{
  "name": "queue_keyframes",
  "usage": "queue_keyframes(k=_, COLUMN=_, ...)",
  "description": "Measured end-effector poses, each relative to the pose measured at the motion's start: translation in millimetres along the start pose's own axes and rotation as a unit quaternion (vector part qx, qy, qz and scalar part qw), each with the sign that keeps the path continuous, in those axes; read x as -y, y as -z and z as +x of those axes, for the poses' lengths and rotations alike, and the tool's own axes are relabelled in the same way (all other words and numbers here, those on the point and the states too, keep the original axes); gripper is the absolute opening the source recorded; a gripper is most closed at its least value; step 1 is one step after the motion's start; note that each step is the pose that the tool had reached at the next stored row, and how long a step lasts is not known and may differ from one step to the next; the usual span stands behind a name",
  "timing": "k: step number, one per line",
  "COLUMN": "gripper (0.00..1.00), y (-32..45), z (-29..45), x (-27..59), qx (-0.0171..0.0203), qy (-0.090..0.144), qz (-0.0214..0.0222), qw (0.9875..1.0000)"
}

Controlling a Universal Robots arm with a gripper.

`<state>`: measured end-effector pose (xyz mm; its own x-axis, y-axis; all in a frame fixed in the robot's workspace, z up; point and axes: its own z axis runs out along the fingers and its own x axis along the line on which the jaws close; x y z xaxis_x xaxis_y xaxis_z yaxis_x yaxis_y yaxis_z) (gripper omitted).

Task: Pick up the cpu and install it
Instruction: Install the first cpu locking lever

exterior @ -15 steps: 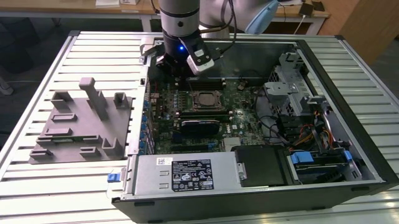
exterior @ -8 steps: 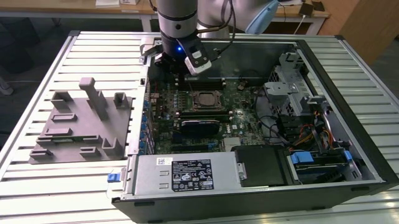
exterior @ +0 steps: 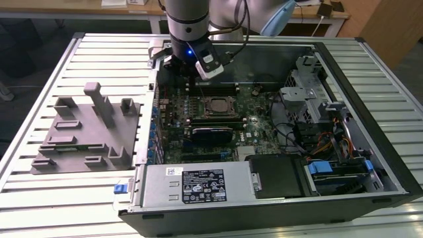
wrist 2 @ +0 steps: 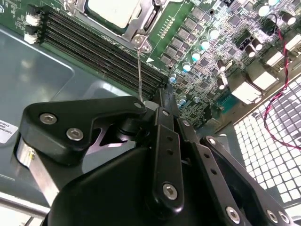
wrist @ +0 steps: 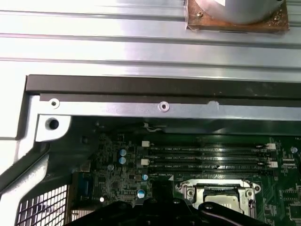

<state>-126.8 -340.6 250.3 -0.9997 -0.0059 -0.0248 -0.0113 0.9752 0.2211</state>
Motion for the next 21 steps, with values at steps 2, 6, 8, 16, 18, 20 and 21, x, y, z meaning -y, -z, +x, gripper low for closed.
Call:
queue_keyframes(k=2, gripper=0.11, y=0.0, z=0.0, x=0.0, qx=0.0, qy=0.0, qz=-0.0006, qw=1.0)
queue_keyframes(k=6, gripper=0.11, y=-0.4, z=-1.8, x=0.1, qx=-0.0004, qy=0.0, qz=-0.0041, qw=1.0)
queue_keyframes(k=8, gripper=0.11, y=-0.8, z=-4.9, x=0.3, qx=-0.0006, qy=0.0, qz=-0.0043, qw=1.0)
queue_keyframes(k=16, gripper=0.11, y=-2.0, z=-22.9, x=0.7, qx=-0.0014, qy=0.0, qz=-0.0044, qw=1.0)
queue_keyframes(k=18, gripper=0.11, y=-2.2, z=-28.0, x=0.7, qx=-0.0017, qy=-0.001, qz=-0.0044, qw=1.0)
queue_keyframes(k=20, gripper=0.11, y=-2.4, z=-32.6, x=0.8, qx=-0.0018, qy=-0.001, qz=-0.0045, qw=1.0)
queue_keyframes(k=21, gripper=0.11, y=-2.4, z=-34.4, x=0.8, qx=-0.0019, qy=-0.001, qz=-0.0044, qw=1.0)
